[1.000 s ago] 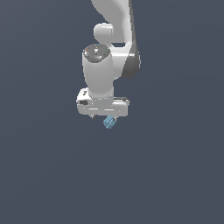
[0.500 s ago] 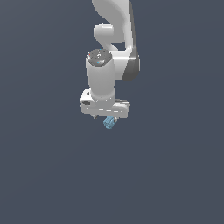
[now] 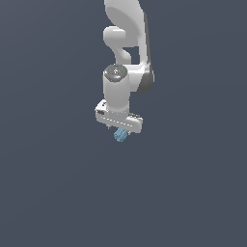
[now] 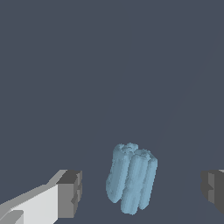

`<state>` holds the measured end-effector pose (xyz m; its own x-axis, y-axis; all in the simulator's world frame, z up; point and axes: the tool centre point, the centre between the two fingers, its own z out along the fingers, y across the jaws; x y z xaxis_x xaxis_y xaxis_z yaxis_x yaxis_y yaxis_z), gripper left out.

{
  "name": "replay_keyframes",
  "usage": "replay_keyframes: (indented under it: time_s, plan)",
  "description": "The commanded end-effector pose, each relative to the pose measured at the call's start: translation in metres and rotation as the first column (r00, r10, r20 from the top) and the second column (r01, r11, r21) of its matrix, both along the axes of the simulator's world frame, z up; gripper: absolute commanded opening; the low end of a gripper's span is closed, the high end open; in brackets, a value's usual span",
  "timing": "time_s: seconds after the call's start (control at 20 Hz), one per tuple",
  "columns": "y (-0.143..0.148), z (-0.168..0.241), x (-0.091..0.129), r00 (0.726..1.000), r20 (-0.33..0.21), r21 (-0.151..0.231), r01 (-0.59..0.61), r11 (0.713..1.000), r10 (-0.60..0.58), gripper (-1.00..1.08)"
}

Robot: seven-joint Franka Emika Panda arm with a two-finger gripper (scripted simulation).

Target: Pick up the object and move it to a goal position.

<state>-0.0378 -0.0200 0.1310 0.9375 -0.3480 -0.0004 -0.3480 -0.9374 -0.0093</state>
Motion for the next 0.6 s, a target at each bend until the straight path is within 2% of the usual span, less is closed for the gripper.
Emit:
replay_keyframes:
  time_s: [0.0, 0.55]
  plan:
    - [0.003, -0.011, -0.010, 0.998, -0.001, -0.002, 0.058, 0.998, -0.058, 1.00]
    - [0.008, -0.039, -0.040, 0.978, -0.003, -0.008, 0.209, 0.978, -0.209, 1.00]
